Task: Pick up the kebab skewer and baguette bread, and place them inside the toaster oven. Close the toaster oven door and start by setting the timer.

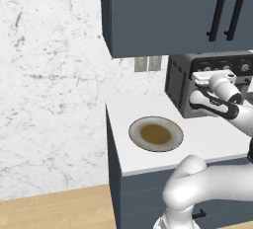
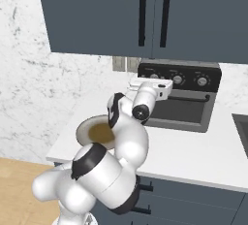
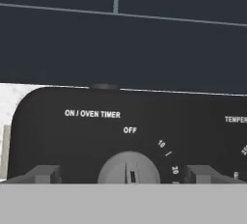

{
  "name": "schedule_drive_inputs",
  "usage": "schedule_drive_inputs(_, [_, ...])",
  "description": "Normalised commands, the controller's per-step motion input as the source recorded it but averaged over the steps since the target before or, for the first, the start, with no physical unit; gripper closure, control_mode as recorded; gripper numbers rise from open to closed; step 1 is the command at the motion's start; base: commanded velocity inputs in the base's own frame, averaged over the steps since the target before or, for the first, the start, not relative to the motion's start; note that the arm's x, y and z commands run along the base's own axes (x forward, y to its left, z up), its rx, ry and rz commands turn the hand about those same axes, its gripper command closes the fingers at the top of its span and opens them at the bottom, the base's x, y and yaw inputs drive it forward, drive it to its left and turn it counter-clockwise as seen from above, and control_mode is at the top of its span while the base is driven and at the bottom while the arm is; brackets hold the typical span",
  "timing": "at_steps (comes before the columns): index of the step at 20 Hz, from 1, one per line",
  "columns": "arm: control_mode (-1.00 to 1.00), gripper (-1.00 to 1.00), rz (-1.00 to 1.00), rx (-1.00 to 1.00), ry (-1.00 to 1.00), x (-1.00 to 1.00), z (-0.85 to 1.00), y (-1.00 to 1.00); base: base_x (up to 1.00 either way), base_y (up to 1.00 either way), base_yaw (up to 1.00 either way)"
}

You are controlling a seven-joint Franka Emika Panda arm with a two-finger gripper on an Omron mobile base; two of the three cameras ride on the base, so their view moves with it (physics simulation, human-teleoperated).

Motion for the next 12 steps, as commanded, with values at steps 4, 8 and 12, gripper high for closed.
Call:
schedule_drive_inputs(4, [-1.00,-1.00,0.00,0.00,0.00,0.05,-0.10,-0.19,0.00,0.00,0.00])
schedule_drive_inputs(8, [-1.00,-1.00,0.00,0.00,-0.01,0.00,-0.12,-0.16,0.00,0.00,0.00])
schedule_drive_inputs(12, [-1.00,-1.00,0.00,0.00,-0.02,0.00,-0.12,-0.10,0.00,0.00,0.00])
